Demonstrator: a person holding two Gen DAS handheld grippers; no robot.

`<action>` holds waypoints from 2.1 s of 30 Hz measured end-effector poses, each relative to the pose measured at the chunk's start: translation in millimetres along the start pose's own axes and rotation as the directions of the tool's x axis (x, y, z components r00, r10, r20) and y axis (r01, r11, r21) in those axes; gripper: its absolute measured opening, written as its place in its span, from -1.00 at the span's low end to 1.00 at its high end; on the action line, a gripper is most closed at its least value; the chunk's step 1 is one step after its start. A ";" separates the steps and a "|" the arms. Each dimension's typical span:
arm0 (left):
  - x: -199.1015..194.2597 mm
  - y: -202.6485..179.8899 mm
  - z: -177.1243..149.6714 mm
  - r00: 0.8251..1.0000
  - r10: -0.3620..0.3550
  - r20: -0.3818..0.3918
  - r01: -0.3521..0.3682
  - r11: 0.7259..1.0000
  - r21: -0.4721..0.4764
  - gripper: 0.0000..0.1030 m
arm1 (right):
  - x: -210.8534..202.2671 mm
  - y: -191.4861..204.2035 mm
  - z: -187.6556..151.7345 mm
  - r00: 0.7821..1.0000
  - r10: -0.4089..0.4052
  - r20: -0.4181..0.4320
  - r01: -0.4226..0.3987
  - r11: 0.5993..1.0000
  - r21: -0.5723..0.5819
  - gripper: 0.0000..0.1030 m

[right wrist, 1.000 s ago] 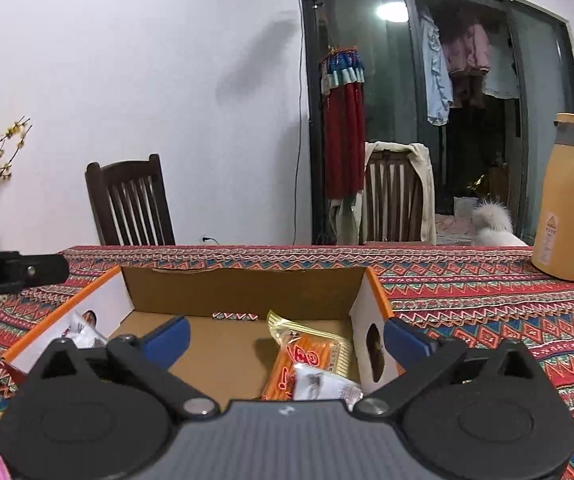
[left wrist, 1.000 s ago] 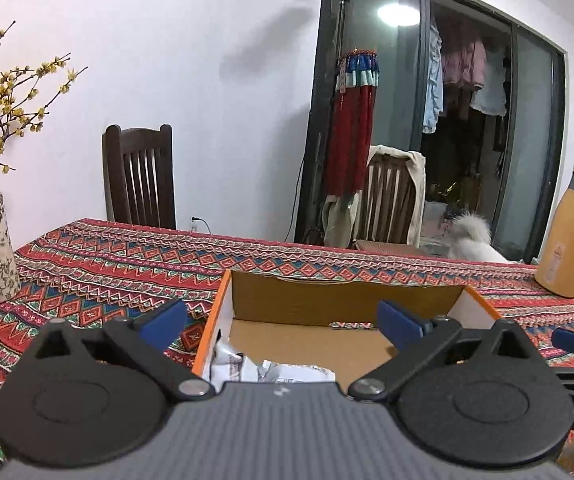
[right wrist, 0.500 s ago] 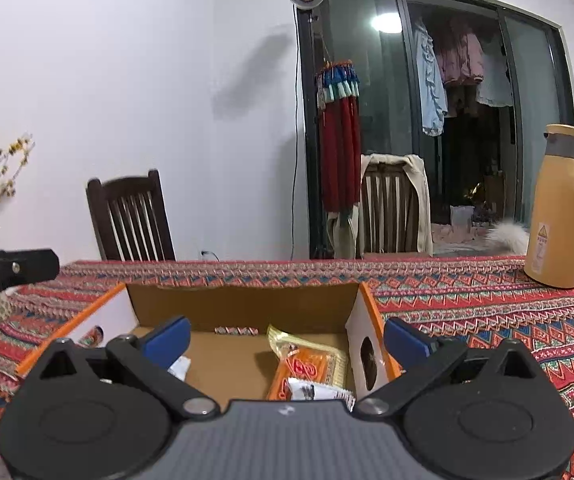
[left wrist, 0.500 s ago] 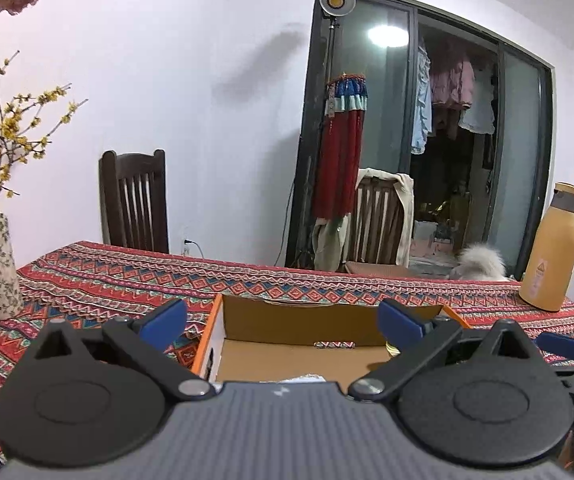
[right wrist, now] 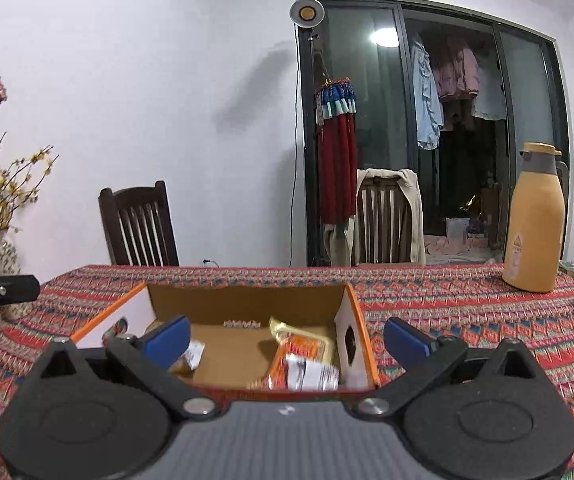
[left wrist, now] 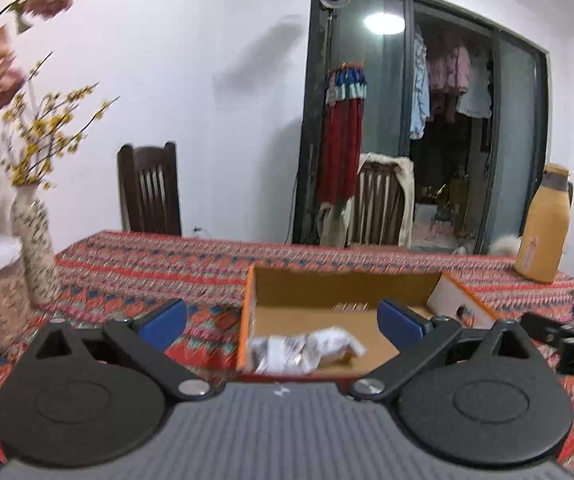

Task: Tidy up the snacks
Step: 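Return both tools to the snack pile and close the right tool on a biscuit packet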

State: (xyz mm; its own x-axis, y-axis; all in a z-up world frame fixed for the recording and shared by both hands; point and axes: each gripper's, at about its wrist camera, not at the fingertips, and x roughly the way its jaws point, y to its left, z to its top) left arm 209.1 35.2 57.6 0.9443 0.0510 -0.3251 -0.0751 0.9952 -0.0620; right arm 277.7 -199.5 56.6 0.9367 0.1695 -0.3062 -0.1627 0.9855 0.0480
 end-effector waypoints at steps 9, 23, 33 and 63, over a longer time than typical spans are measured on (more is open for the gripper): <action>-12.7 30.3 -46.6 0.995 0.032 -0.091 -0.032 0.999 0.001 1.00 | -37.0 1.2 -44.8 0.998 -0.003 -0.065 0.002 1.000 -0.012 1.00; -4.3 37.9 -75.3 0.995 0.019 -0.101 -0.021 0.999 -0.025 1.00 | -39.6 -6.8 -86.0 0.995 -0.020 -0.101 0.024 0.999 0.040 1.00; -1.5 41.7 -77.0 0.994 -0.002 -0.112 -0.005 0.999 -0.054 1.00 | -30.2 -10.0 -89.0 0.991 -0.035 -0.128 0.043 0.997 0.057 0.97; 10.1 51.8 -75.7 0.988 0.008 -0.157 -0.028 0.992 -0.122 1.00 | -8.5 -42.2 -77.0 0.993 0.019 -0.121 -0.007 0.995 0.099 -0.26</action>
State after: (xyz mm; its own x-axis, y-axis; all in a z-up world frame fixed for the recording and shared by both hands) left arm 190.5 81.0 -20.3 0.8815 0.0454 -0.4700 -0.1397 0.9759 -0.1678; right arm 252.7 -242.9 -16.1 0.8893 0.1865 -0.4176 -0.1379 0.9799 0.1439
